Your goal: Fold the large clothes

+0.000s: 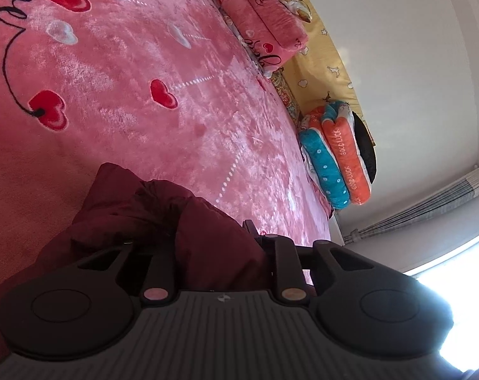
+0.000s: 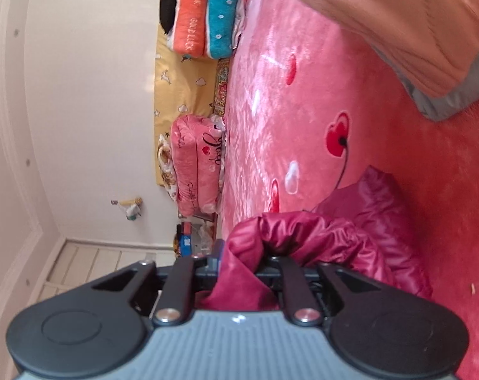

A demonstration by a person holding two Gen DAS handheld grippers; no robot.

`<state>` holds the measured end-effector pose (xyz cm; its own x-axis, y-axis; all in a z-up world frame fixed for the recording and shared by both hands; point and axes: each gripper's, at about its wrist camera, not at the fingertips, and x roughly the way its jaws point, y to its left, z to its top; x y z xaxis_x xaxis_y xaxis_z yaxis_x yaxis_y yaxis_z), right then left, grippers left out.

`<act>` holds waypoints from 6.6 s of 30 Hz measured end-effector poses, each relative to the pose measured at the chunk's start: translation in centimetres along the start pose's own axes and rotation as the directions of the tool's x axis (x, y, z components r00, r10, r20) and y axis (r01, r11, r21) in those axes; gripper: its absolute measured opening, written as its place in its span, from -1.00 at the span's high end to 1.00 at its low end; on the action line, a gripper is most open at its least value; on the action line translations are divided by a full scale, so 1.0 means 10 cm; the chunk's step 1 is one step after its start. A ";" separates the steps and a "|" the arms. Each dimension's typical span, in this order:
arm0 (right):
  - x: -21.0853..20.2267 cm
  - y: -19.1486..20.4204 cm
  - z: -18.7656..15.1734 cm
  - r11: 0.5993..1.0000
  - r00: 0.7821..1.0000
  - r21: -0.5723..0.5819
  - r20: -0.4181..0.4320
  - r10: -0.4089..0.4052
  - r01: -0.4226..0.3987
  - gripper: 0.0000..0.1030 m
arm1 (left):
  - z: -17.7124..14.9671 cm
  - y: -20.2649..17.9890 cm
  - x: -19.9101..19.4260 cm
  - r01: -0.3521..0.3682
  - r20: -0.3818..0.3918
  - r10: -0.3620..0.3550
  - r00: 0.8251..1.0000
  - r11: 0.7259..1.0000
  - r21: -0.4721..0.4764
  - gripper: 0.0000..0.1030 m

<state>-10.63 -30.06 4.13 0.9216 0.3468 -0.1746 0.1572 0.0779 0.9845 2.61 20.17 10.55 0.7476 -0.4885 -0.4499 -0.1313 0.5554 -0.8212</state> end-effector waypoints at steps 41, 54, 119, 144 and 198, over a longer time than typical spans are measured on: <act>1.13 0.85 -1.49 0.302 0.897 -0.916 0.119 -0.425 0.265 -0.77 | -0.68 -0.67 0.43 -0.209 0.142 0.153 0.978 0.691 0.692 -0.57; 1.05 0.51 -0.90 0.334 0.830 -0.818 0.278 -0.484 0.468 -0.78 | -0.95 -0.56 0.80 -0.279 0.190 0.207 0.960 0.628 0.726 -0.87; 0.66 0.22 -0.38 0.359 0.743 -0.683 0.415 -0.526 0.636 -0.99 | -1.98 -1.22 1.21 -0.326 0.229 0.241 0.943 0.545 0.773 -1.00; -0.54 0.34 -0.83 0.468 0.814 -0.698 0.297 -0.499 0.542 -0.98 | -1.97 -1.01 -0.90 -0.245 0.137 0.209 0.968 0.686 0.685 -1.00; -0.11 -0.02 -0.23 0.893 0.959 -0.446 -0.222 -0.176 0.060 -1.00 | 0.26 0.33 0.31 0.002 -0.365 0.112 0.924 0.954 0.300 -1.00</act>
<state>-12.53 -28.32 4.11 0.7772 0.5268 -0.3441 0.0374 0.5073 0.8609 6.23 22.19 7.37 0.4382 -0.6348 -0.6364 0.0716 0.7304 -0.6793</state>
